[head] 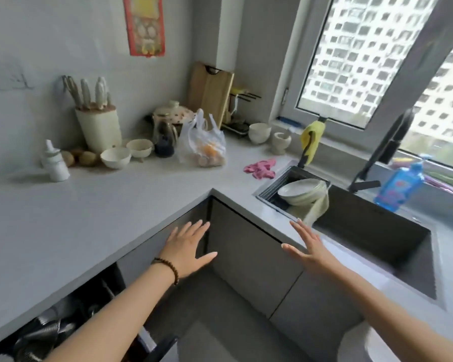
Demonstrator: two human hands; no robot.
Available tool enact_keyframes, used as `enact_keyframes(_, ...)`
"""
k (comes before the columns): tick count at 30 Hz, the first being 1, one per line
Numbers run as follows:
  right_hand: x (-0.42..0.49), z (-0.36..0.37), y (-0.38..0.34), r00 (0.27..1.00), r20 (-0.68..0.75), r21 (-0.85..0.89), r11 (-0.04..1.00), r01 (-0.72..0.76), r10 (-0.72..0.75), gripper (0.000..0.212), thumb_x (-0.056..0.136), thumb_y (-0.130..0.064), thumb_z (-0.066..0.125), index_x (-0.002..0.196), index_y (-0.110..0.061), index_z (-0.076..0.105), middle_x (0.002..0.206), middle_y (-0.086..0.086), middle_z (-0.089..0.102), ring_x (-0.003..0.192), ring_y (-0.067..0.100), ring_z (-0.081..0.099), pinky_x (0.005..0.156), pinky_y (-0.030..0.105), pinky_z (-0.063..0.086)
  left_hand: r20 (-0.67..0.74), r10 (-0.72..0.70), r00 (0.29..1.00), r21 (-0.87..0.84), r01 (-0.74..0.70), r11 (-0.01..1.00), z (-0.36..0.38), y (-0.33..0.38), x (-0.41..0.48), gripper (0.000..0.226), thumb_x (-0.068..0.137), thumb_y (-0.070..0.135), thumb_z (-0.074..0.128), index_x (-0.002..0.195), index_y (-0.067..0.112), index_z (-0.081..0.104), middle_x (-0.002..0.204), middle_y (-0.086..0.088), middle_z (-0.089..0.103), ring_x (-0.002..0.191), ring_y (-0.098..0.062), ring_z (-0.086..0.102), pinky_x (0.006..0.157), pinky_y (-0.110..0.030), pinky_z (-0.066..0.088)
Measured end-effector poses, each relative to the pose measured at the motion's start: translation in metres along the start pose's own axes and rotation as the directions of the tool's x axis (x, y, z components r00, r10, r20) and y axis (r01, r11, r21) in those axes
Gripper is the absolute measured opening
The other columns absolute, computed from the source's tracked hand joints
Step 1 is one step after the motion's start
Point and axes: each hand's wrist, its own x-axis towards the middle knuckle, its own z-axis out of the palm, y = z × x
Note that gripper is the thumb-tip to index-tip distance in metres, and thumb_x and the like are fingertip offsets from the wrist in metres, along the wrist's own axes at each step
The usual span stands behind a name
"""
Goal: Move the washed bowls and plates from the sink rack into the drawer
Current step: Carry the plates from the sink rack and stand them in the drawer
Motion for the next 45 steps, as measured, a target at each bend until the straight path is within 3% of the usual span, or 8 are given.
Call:
enact_keyframes(2,0.014,-0.019,0.028,0.997,-0.058,0.022,0.999,-0.042,0.044,0.075,0.091,-0.049,0.058,0.154,-0.029,0.022,0.164,-0.003,0.010,0.152,0.018,0.006,0.122,0.037,0.009,0.026,0.049,0.998,0.005,-0.049,0.999,0.007,0.020,0.044,0.104,0.061,0.086,0.004,0.149,0.031,0.002,0.158,0.007,0.004,0.146,-0.016,0.005,0.119,-0.039,0.006)
enact_keyframes(6,0.048,-0.043,0.073,0.983,-0.101,0.047,0.988,-0.150,0.154,0.076,0.092,-0.050,0.056,0.155,-0.029,0.020,0.165,-0.004,0.008,0.152,0.019,0.004,0.121,0.037,0.009,0.073,0.148,0.986,0.004,-0.149,0.989,0.021,0.053,0.132,0.079,0.085,0.069,0.032,0.149,0.030,0.005,0.158,0.006,0.007,0.146,-0.016,0.007,0.119,-0.039,0.009)
enact_keyframes(16,0.154,-0.083,0.157,0.938,-0.132,0.051,0.948,-0.315,0.319,0.078,0.093,-0.049,0.056,0.156,-0.029,0.016,0.165,-0.003,0.006,0.152,0.020,0.003,0.122,0.038,0.011,0.196,0.306,0.932,0.043,-0.320,0.946,0.045,0.119,0.332,0.078,0.086,0.067,0.034,0.149,0.029,0.006,0.158,0.004,0.010,0.145,-0.018,0.011,0.118,-0.039,0.012)
enact_keyframes(25,0.280,-0.098,0.239,0.975,0.004,0.000,0.975,-0.222,0.222,0.079,0.093,-0.050,0.056,0.156,-0.027,0.016,0.165,-0.001,0.009,0.152,0.019,0.004,0.123,0.035,0.008,0.200,0.257,0.945,-0.040,-0.254,0.966,0.089,0.180,0.459,0.086,0.077,0.075,0.017,0.148,0.025,0.017,0.156,0.003,0.019,0.144,-0.018,0.014,0.117,-0.036,0.012)
enact_keyframes(29,0.316,-0.100,0.271,0.980,0.014,-0.046,0.979,-0.200,0.200,0.078,0.093,-0.051,0.055,0.156,-0.025,0.017,0.165,0.000,0.010,0.152,0.019,0.006,0.123,0.033,0.007,0.239,0.280,0.930,-0.021,-0.283,0.959,0.110,0.202,0.502,0.081,0.081,0.073,0.021,0.147,0.025,0.018,0.156,0.003,0.019,0.144,-0.017,0.012,0.118,-0.037,0.013)
enact_keyframes(33,0.340,-0.098,0.292,0.980,0.060,-0.134,0.974,-0.183,0.192,0.077,0.094,-0.054,0.052,0.156,-0.027,0.016,0.165,-0.001,0.005,0.152,0.020,0.003,0.124,0.034,0.008,0.300,0.311,0.902,-0.039,-0.314,0.949,0.126,0.214,0.542,0.100,0.068,0.084,0.002,0.147,0.025,0.019,0.156,0.003,0.020,0.144,-0.019,0.013,0.118,-0.037,0.013)
enact_keyframes(37,0.353,-0.093,0.300,0.981,0.019,-0.167,0.968,-0.187,0.193,0.073,0.091,-0.059,0.049,0.154,-0.029,0.026,0.165,-0.001,0.004,0.152,0.019,0.006,0.123,0.035,0.011,0.329,0.345,0.879,-0.123,-0.322,0.939,0.147,0.218,0.574,0.067,0.091,0.061,0.028,0.146,0.023,0.022,0.155,0.001,0.023,0.143,-0.018,0.017,0.117,-0.039,0.016)
enact_keyframes(45,0.356,-0.091,0.299,0.978,-0.021,-0.205,0.957,-0.206,0.206,0.066,0.094,-0.054,0.051,0.152,-0.035,0.027,0.165,-0.005,0.004,0.150,0.015,0.012,0.119,0.027,0.011,0.416,0.416,0.808,-0.313,-0.302,0.900,0.176,0.227,0.597,0.058,0.095,0.055,0.027,0.147,0.029,0.022,0.156,0.005,0.021,0.142,-0.016,0.021,0.114,-0.034,0.024)
